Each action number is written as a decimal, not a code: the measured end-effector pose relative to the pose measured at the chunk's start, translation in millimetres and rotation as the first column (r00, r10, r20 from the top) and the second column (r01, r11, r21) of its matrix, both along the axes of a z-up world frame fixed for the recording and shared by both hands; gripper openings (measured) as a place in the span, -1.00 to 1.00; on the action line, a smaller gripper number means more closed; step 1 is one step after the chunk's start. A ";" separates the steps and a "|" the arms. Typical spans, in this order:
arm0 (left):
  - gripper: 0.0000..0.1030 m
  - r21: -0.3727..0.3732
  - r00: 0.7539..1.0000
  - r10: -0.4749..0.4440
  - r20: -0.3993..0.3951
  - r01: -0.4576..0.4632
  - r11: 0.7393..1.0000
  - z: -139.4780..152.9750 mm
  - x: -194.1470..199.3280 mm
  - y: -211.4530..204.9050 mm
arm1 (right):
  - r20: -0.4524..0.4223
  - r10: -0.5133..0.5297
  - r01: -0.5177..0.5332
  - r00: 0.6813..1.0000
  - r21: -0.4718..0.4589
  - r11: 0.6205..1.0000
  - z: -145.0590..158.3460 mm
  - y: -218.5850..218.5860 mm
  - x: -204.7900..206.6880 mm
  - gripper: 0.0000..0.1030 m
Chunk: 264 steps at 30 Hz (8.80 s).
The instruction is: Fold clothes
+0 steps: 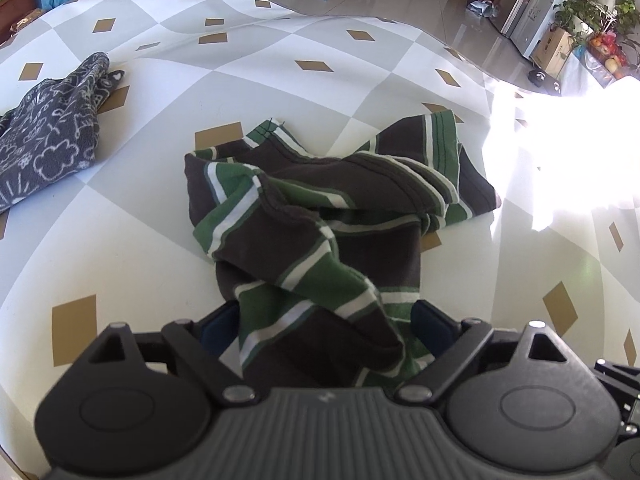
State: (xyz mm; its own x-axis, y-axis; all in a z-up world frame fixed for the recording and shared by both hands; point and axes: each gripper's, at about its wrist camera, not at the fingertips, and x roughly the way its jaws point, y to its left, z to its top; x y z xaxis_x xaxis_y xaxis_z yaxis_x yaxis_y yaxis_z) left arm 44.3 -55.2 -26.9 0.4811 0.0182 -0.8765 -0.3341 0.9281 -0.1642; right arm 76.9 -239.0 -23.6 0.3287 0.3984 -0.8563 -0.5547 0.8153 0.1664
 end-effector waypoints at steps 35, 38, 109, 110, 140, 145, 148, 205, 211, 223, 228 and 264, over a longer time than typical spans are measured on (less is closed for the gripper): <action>0.05 -0.104 0.996 0.008 0.086 0.001 0.995 47.1 -17.6 41.3 | 0.118 -0.030 -0.002 0.993 0.264 0.965 67.9 -14.1 -18.3 -0.90; 0.05 -0.109 0.996 0.015 0.091 -0.005 0.994 51.3 -19.5 46.4 | 0.115 -0.040 0.005 0.993 0.285 0.958 73.6 -12.8 -20.0 -0.90; 0.65 -0.149 0.991 0.116 0.074 -0.104 0.983 18.9 -45.7 83.6 | 0.130 0.318 -0.338 0.939 0.181 0.924 66.1 69.5 -100.5 -0.78; 0.65 -0.137 0.992 0.116 0.056 -0.108 0.985 15.2 -45.9 84.4 | 0.123 0.329 -0.347 0.936 0.179 0.921 64.0 71.9 -101.1 -0.77; 0.72 -0.150 0.990 0.141 0.027 -0.135 0.979 -2.4 -59.8 111.3 | -0.184 -0.189 0.238 0.964 0.295 0.925 8.4 62.3 2.6 -0.26; 0.72 -0.140 0.992 0.119 0.035 -0.113 0.984 -1.6 -57.4 108.2 | -0.244 -0.228 0.296 0.942 0.289 0.910 -8.0 73.2 15.3 -0.25; 0.70 -0.130 0.993 0.114 0.034 -0.108 0.986 -2.5 -55.2 105.7 | -0.251 -0.235 0.305 0.939 0.295 0.905 -12.7 79.4 17.8 -0.25; 0.55 -0.140 0.974 0.157 0.164 -0.135 0.981 32.8 -65.6 94.5 | -0.050 -0.244 0.248 0.969 0.278 0.928 51.4 17.8 -17.7 -0.32; 0.63 -0.128 0.973 0.110 0.203 -0.085 0.988 39.3 -65.7 78.8 | -0.140 -0.217 0.251 0.966 0.312 0.917 44.7 7.9 -31.3 -0.32; 0.74 -0.113 0.985 0.040 0.169 -0.021 0.993 32.3 -64.3 61.7 | -0.223 0.015 0.060 0.975 0.325 0.944 24.2 36.3 -75.1 -0.32; 0.75 -0.095 0.995 -0.009 0.104 0.019 0.995 18.1 -62.8 55.2 | -0.249 0.122 -0.045 0.961 0.296 0.954 14.1 57.2 -92.0 -0.32; 0.81 0.111 1.000 -0.025 -0.014 0.026 0.993 -8.4 -82.4 49.5 | 0.003 -0.341 0.341 0.940 0.013 0.940 1.5 2.4 -59.9 0.09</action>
State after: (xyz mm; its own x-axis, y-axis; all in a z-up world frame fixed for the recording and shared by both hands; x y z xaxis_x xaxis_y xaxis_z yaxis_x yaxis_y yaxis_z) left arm -38.1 -5.7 -35.3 0.4716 0.1040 -0.8757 -0.3116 0.9486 -0.0551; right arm 17.1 -236.6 -22.1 0.4510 0.2720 -0.8501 -0.2445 0.9537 0.1754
